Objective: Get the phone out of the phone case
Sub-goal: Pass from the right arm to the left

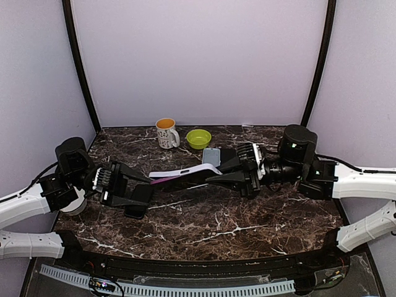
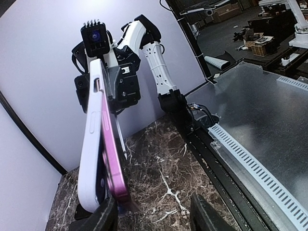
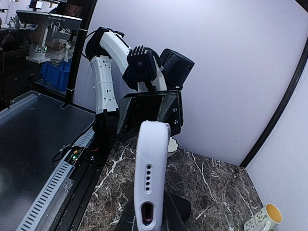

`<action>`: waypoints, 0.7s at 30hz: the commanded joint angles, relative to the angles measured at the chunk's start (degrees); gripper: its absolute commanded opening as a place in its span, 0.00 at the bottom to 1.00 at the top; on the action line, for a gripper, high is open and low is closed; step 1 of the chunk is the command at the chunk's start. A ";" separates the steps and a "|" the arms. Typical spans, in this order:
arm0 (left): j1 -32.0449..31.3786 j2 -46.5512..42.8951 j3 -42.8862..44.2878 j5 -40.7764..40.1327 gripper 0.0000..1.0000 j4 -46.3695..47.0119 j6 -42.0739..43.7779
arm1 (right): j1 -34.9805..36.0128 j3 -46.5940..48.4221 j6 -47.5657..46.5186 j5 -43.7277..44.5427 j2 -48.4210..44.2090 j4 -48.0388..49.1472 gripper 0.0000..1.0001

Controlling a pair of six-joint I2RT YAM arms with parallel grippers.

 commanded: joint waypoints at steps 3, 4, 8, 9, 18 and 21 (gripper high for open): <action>0.09 -0.33 -0.51 -4.49 0.48 3.20 -1.00 | 2.63 2.36 0.66 2.20 2.81 7.22 0.00; 0.11 -0.18 -0.48 -5.62 0.46 3.48 -1.32 | 2.96 2.46 0.56 3.66 3.25 7.59 0.00; 0.12 0.29 -0.26 -9.04 0.42 4.87 -2.50 | 4.05 2.68 0.71 6.02 4.85 8.97 0.00; 0.08 0.34 -0.23 -9.87 0.42 4.97 -2.55 | 4.22 2.68 0.81 6.15 5.24 9.37 0.00; 0.07 0.64 -0.12 -12.15 0.24 4.82 -2.37 | 4.66 2.47 2.12 6.64 6.30 12.24 0.00; 0.05 0.85 -0.04 -13.73 0.19 4.69 -2.27 | 4.74 2.12 3.36 6.05 6.26 13.72 0.00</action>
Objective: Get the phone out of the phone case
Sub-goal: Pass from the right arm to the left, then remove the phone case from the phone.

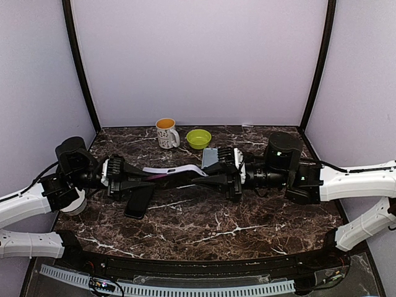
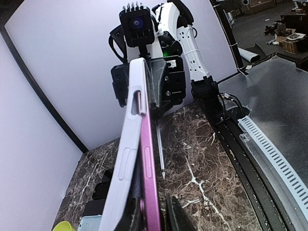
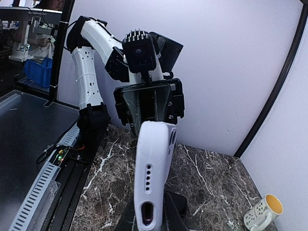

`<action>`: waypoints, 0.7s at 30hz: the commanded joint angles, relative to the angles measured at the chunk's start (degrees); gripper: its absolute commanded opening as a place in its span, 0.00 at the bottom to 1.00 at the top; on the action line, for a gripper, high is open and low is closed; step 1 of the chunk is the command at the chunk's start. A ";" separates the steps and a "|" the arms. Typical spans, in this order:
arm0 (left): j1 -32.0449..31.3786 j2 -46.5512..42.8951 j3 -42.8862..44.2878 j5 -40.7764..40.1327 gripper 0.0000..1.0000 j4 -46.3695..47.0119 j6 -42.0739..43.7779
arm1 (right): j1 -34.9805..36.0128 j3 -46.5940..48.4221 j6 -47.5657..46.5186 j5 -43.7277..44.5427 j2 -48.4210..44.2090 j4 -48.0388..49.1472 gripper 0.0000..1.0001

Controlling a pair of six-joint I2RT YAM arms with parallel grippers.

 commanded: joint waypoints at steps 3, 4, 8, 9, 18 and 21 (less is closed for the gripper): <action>-0.13 0.67 0.57 -4.57 0.11 1.86 0.04 | 1.57 1.21 3.62 -2.95 -0.34 9.17 0.00; -0.12 0.92 0.95 -4.95 0.05 1.66 0.01 | 1.57 0.87 4.13 -2.95 -0.35 9.56 0.00; -0.13 1.19 1.47 -7.46 0.00 0.35 1.46 | 1.78 -0.49 7.65 1.89 -0.98 9.29 0.34; -0.19 1.11 1.43 -8.03 0.00 -0.14 2.01 | 1.83 -0.80 8.77 3.90 -1.56 8.64 0.50; -0.24 2.17 2.09 -9.57 0.00 -4.35 7.77 | 1.93 0.20 11.44 11.34 -6.13 -8.47 0.99; -0.50 3.26 2.50 -10.36 0.00 -5.96 9.04 | 2.02 4.21 13.16 13.99 -4.79 -16.43 0.99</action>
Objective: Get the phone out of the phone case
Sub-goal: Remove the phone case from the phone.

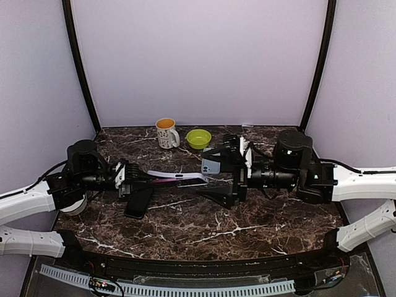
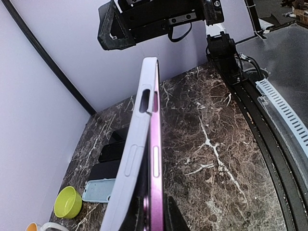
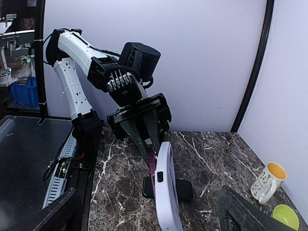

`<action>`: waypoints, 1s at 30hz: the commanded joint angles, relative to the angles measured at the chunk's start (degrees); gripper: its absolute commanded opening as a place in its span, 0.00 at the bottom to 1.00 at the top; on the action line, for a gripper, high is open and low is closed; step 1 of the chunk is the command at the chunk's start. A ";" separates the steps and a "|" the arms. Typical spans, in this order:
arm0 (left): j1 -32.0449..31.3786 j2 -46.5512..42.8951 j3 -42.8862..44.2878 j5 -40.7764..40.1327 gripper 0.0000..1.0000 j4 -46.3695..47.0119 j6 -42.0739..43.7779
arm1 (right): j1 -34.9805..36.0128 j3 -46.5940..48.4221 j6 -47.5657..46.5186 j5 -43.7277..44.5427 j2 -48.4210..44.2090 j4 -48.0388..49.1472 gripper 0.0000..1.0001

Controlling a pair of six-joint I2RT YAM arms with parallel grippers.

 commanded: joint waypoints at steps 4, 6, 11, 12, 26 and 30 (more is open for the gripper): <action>-1.78 2.54 3.68 -2.83 0.00 -2.86 4.63 | 0.79 11.06 6.98 9.71 4.27 -19.09 0.99; -2.58 3.56 4.10 -3.93 0.00 -4.16 4.94 | 0.82 15.15 8.91 11.27 6.61 -24.18 0.99; -3.61 5.10 4.83 -4.81 0.00 -6.02 5.05 | 0.95 28.55 8.40 12.27 15.46 -38.15 0.99; -3.64 5.38 4.94 -4.84 0.00 -6.16 5.05 | 0.98 30.15 7.99 11.75 16.91 -39.75 0.99; -4.43 6.82 5.66 -4.83 0.00 -8.05 4.87 | 1.52 38.67 7.23 6.41 27.06 -44.41 0.82; -4.63 6.81 5.70 -4.94 0.00 -8.19 4.99 | 1.52 40.63 6.96 5.76 29.42 -44.60 0.70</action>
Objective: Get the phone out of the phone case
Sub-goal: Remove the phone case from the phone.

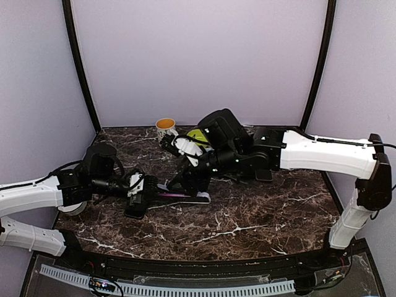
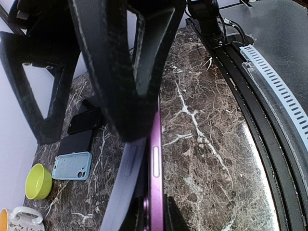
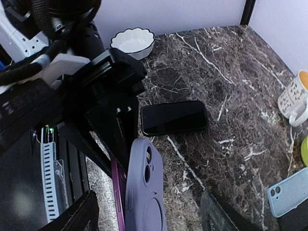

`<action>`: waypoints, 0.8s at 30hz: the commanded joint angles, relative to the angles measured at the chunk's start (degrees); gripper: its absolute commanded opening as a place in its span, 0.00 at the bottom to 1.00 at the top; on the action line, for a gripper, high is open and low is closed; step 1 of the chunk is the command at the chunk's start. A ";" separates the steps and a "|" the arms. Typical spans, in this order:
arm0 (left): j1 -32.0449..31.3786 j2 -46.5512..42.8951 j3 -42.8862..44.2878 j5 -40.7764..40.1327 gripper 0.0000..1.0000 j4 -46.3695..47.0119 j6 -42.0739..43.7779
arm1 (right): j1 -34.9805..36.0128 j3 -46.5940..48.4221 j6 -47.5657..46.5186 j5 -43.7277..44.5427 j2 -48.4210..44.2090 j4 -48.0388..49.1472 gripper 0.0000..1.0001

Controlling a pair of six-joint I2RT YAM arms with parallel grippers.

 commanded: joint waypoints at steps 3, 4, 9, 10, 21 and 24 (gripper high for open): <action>-0.31 -0.72 2.82 0.53 0.00 1.84 0.47 | 0.70 3.49 -0.37 -2.24 2.85 0.10 0.60; -0.35 -0.68 2.79 0.53 0.00 1.87 0.46 | 0.73 3.62 -0.39 -2.32 3.13 0.16 0.57; -0.36 -0.64 2.82 0.49 0.00 1.81 0.52 | 0.81 4.18 -0.20 -2.93 4.47 0.36 0.49; -0.36 -0.64 2.79 0.50 0.00 1.81 0.51 | 0.82 4.18 -0.18 -2.90 4.63 0.40 0.49; -0.44 -0.84 2.56 0.32 0.00 1.58 0.71 | 1.06 5.31 -0.81 -1.07 7.45 0.19 0.38; -0.45 -0.70 2.58 0.39 0.00 1.53 0.72 | 1.26 5.82 -1.30 -0.13 8.34 -0.56 0.35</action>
